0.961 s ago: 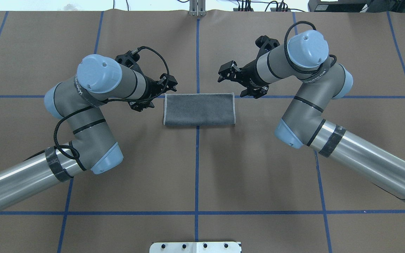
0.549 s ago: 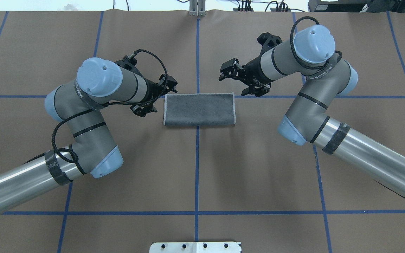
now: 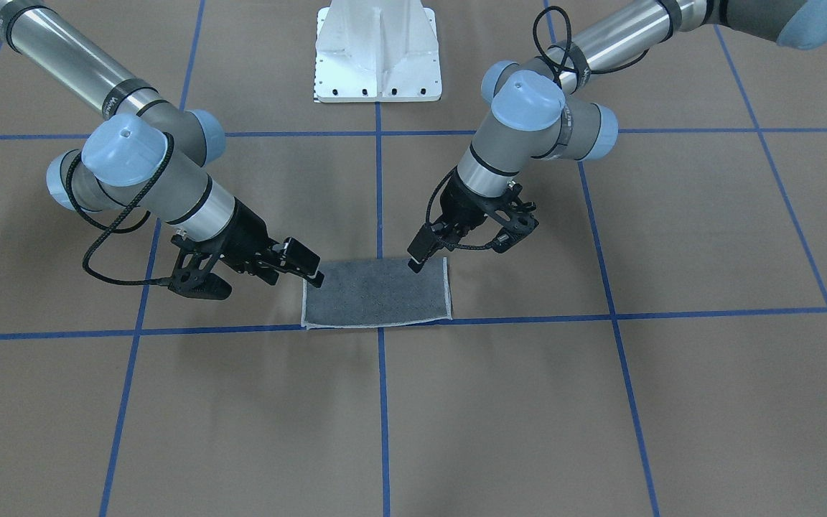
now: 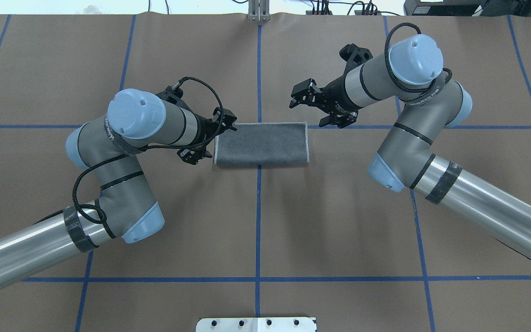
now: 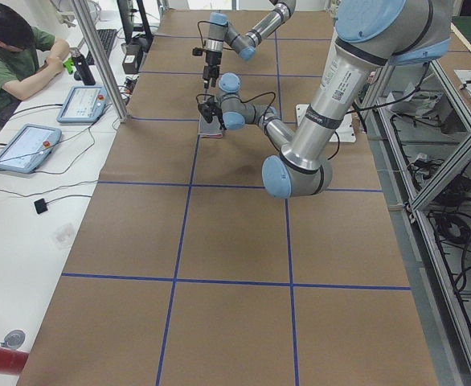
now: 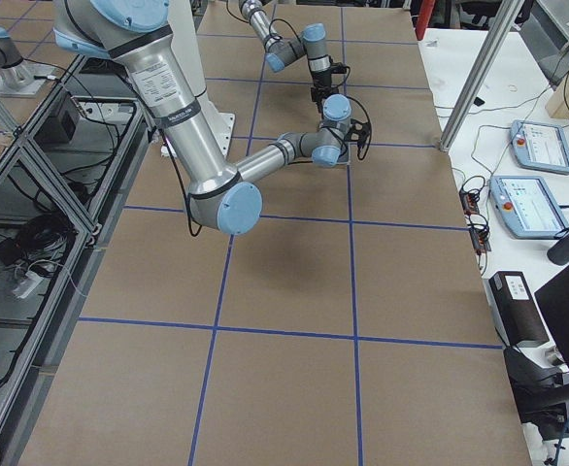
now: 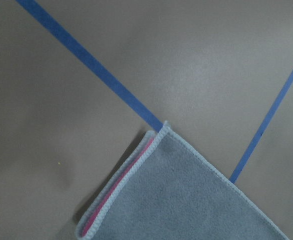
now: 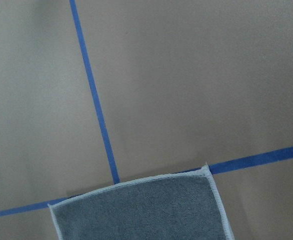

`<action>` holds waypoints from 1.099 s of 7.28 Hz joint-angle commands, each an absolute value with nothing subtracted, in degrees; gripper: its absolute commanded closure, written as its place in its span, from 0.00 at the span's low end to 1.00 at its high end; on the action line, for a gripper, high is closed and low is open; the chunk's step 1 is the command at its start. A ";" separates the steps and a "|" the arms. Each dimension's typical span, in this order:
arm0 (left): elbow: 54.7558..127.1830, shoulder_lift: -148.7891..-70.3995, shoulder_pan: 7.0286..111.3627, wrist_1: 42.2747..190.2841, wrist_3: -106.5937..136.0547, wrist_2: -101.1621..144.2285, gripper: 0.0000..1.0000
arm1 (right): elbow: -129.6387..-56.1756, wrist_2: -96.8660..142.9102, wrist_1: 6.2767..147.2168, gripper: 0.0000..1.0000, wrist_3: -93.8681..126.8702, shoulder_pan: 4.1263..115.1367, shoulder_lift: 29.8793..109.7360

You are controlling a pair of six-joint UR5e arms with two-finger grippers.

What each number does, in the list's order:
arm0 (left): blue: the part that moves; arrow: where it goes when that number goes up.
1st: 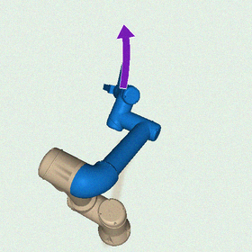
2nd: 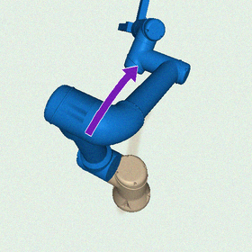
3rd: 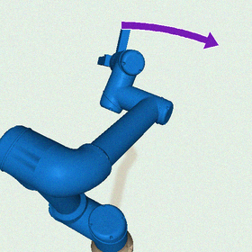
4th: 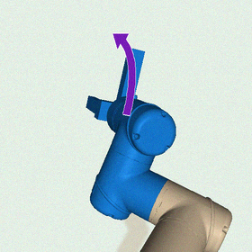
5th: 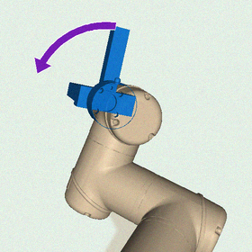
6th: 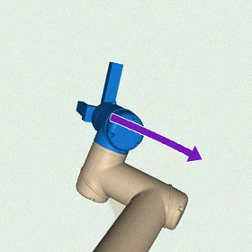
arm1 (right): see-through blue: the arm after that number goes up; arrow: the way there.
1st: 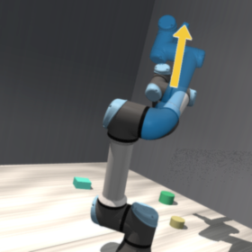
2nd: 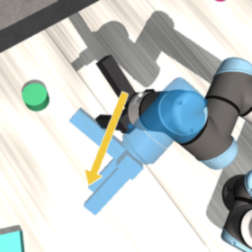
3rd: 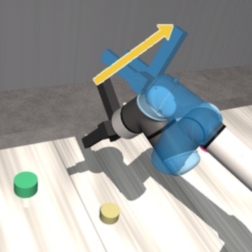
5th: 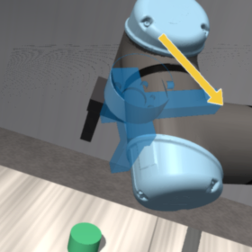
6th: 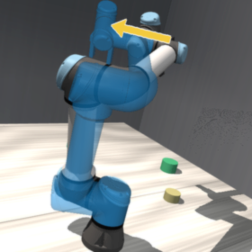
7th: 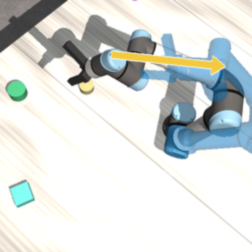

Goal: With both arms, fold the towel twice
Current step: 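Grasp the folded towel's two side corners with both grippers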

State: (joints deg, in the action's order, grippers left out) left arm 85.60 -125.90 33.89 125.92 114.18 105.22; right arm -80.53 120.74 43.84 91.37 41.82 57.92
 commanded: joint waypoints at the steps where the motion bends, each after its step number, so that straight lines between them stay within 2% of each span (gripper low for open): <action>1: 85.78 -126.04 34.19 125.95 113.82 105.29 0.00 | -79.81 120.59 44.12 0.00 92.02 38.42 58.88; 8: 85.69 -125.68 34.72 126.12 113.64 105.29 0.00 | -78.40 119.89 44.30 0.05 94.04 37.44 58.89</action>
